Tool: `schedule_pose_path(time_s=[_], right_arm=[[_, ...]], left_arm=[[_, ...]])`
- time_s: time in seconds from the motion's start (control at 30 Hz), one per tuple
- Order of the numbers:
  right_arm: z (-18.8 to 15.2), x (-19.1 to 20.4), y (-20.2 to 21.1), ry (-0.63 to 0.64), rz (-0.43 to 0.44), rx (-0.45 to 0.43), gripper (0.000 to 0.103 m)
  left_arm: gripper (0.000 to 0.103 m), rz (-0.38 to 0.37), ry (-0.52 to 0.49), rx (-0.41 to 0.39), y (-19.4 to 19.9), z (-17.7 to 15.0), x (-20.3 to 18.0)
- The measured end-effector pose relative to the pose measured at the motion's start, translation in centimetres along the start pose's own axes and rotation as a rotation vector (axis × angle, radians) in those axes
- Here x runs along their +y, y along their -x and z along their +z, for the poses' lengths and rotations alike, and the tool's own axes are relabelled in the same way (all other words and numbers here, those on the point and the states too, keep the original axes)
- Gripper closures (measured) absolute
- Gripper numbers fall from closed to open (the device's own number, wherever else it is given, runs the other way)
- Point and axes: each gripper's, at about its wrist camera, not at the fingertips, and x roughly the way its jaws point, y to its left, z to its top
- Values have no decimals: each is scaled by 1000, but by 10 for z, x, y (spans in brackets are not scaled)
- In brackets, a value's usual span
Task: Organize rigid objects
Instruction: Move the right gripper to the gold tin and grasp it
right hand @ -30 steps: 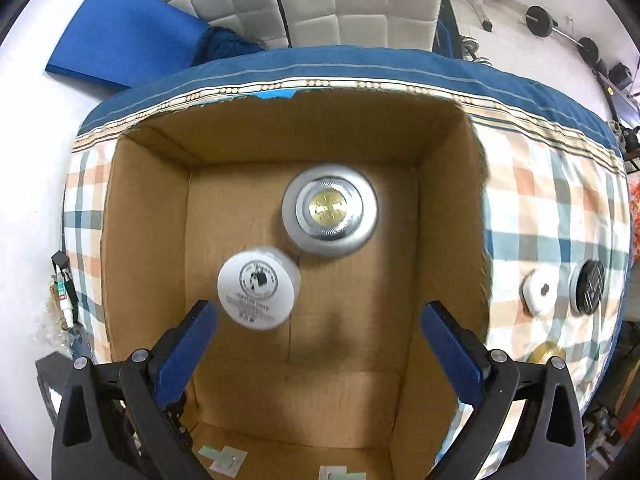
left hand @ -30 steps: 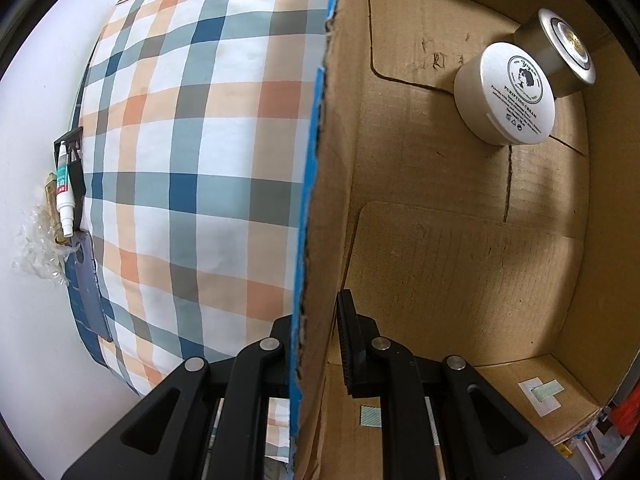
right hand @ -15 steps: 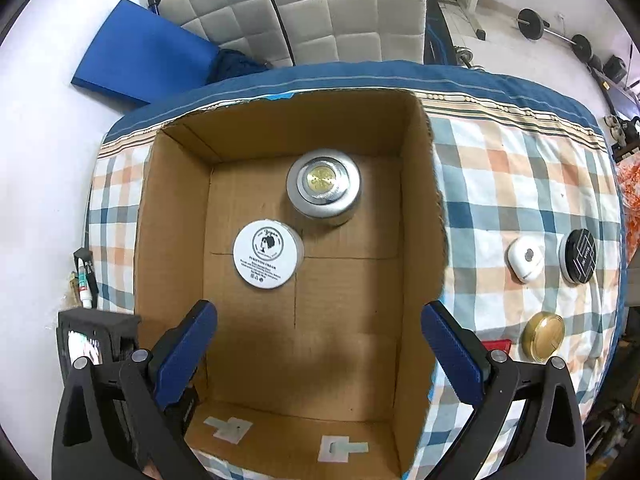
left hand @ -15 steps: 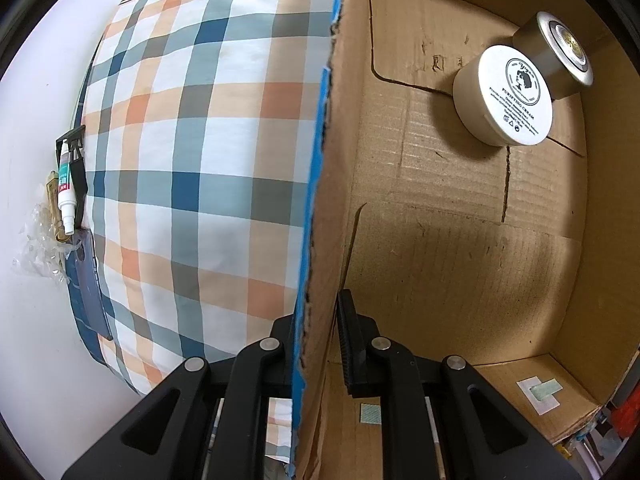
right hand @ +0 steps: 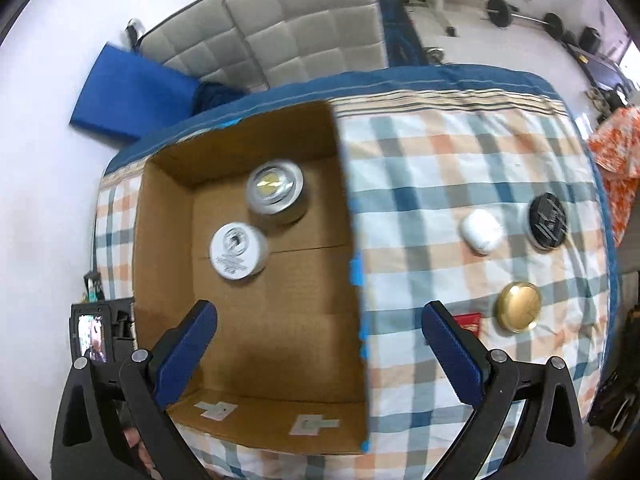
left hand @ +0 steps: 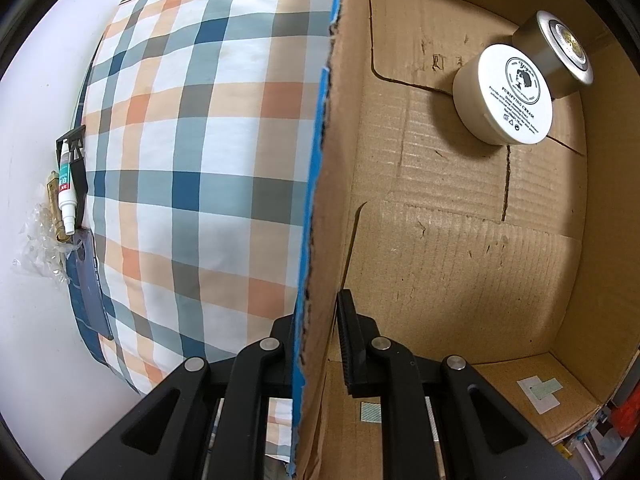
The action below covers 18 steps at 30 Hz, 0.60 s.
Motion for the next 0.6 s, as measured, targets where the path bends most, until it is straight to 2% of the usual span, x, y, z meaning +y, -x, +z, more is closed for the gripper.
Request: schedule_pose_path(time_s=[0.13,0.33,0.47,0.6], right_arm=[[-1,-34,7,-76,-11,-14,0],[-10,-109,1,-256,-86,-35,0],[-19,-174,-23,-423,-171,-30,0],[-30,-223,-59,-560,-196,27,0]], left_arm=[[92,-1,2,0,0,0,0],[92,-4,6,0,-1,-1,0],[92,-2,4,0,-2,-1,1],[92,3,1,1,-2,0,0]])
